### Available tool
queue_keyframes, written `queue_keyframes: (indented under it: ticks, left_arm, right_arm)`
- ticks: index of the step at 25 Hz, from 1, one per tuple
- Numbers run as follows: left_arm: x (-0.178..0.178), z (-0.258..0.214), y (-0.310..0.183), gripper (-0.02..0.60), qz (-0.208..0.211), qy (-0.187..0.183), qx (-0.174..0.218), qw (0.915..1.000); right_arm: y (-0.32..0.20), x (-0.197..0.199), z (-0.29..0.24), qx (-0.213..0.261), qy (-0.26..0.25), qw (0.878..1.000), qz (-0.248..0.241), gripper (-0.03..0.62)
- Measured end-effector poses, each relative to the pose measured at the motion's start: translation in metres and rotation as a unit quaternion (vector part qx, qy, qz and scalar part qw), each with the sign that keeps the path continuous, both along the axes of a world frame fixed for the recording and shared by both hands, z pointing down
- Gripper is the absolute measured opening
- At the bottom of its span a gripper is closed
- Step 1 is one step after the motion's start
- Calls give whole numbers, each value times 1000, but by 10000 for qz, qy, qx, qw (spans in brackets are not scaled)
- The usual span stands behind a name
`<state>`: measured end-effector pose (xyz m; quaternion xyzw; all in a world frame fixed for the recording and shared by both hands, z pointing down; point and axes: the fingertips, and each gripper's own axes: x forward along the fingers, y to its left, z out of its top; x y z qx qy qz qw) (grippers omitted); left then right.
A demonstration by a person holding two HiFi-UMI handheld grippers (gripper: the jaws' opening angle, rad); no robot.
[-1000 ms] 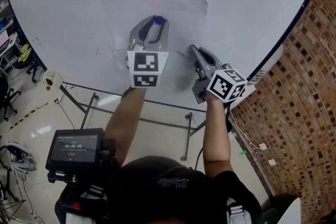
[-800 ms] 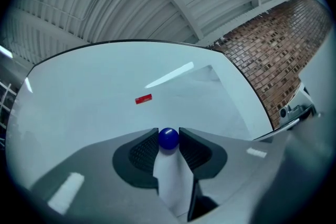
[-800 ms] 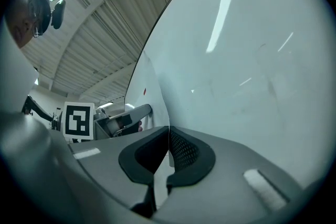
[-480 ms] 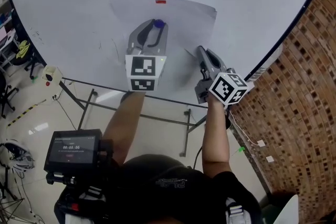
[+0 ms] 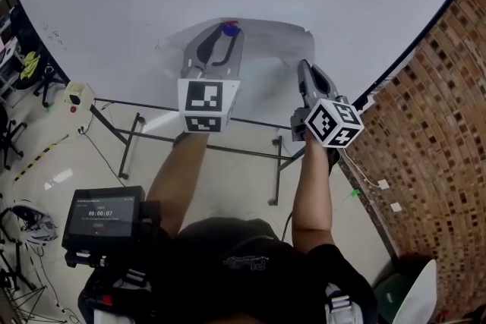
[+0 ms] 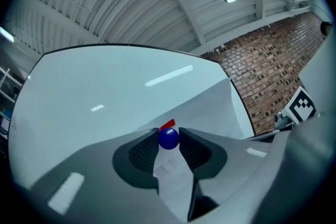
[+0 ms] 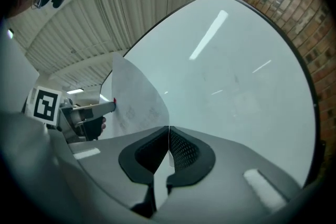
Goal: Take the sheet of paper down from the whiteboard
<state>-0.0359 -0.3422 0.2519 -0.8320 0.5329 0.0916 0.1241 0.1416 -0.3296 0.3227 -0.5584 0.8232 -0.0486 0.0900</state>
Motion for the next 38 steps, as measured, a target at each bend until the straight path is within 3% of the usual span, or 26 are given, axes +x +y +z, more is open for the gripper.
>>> queue_keyframes:
  ticks: [7,21,38]
  left_arm:
    - [-10,-3,10,123,25,256,1,9997]
    - [18,38,67,123,-6,236,-488,9985]
    - [36,54,71,123,0,11,-620,9981]
  right_arm:
    - [1,23,26,-222,401,9970,623,12]
    - [73,29,29,-142,877,9936,700,14]
    - [82,24,14,76,1018,9917,785,12]
